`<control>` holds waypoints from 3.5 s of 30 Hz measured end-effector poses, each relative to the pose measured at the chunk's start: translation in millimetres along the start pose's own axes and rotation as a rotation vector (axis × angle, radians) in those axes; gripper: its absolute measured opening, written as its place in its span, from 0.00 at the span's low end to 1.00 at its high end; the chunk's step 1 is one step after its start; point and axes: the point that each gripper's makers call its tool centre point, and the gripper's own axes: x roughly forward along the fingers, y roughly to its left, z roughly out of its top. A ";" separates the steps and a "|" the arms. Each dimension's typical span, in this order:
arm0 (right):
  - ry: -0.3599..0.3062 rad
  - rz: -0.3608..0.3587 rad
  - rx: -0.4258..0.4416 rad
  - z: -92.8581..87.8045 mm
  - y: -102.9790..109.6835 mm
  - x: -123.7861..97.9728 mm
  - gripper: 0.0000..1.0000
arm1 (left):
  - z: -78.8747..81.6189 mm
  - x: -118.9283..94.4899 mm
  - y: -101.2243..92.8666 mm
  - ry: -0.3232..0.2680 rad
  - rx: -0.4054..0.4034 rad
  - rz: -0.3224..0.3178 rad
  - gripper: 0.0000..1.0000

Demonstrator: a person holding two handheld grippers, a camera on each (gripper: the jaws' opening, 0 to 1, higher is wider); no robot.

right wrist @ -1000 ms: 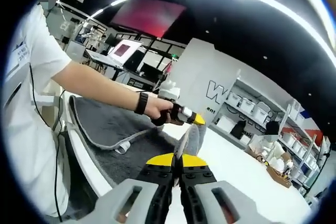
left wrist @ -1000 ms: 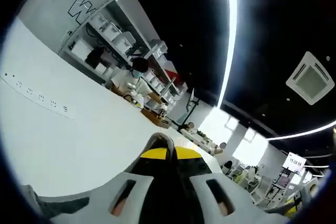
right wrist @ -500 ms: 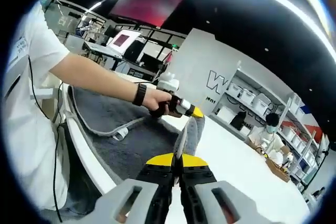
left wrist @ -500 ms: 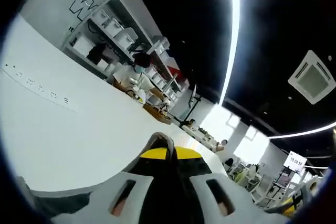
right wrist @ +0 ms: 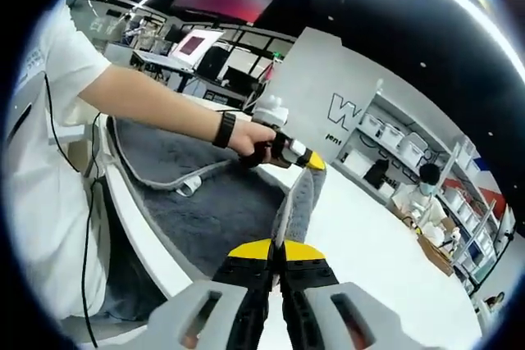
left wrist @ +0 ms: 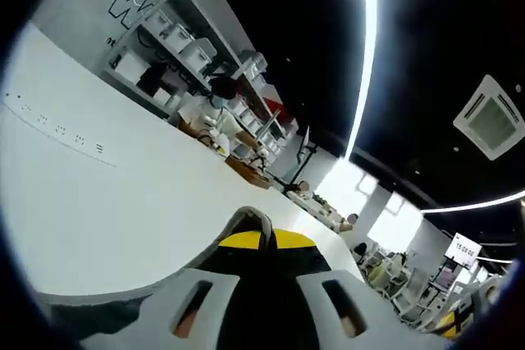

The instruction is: Open the folded towel by lifting each exposed corner and separating the folded layers until the towel lies flat within the target outline without major curled edges

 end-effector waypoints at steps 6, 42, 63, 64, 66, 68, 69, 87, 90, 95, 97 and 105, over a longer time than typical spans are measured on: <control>0.023 0.026 -0.013 -5.4 4.0 3.0 0.00 | -3.4 0.5 -0.5 0.002 -0.007 0.002 0.01; 0.157 0.023 0.032 -50.0 -8.6 5.2 0.00 | -40.4 18.4 8.0 0.075 -0.083 0.024 0.01; 0.195 0.032 0.057 -61.2 -8.5 15.4 0.04 | -57.6 19.7 2.8 0.109 -0.093 0.010 0.03; 0.191 0.029 0.057 -60.0 -8.7 16.3 0.04 | -58.0 19.6 3.0 0.109 -0.092 0.011 0.03; 0.172 0.024 0.065 -55.8 -9.1 18.8 0.05 | -58.3 19.8 3.9 0.107 -0.089 0.014 0.03; 0.159 0.022 0.071 -53.0 -9.4 20.0 0.06 | -58.1 20.1 4.3 0.104 -0.088 0.014 0.03; 0.153 0.023 0.071 -51.5 -8.9 20.9 0.08 | -58.2 20.4 3.6 0.105 -0.091 0.010 0.03; 0.169 -0.037 0.073 -57.3 -20.6 29.8 0.00 | -54.3 26.9 4.4 0.102 -0.081 -0.014 0.07; 0.201 -0.067 0.076 -65.8 -27.3 25.5 0.00 | -55.3 26.9 -4.7 0.093 -0.092 -0.057 0.11; 0.237 -0.103 0.081 -76.1 -35.7 18.4 0.00 | -54.8 30.7 -9.4 0.093 -0.111 -0.071 0.13; 0.243 -0.113 0.085 -78.6 -38.7 16.0 0.00 | -54.0 32.1 -10.7 0.093 -0.108 -0.073 0.14; 0.292 -0.149 0.105 -93.6 -47.9 8.1 0.00 | -50.5 41.3 -30.6 0.063 -0.093 -0.154 0.22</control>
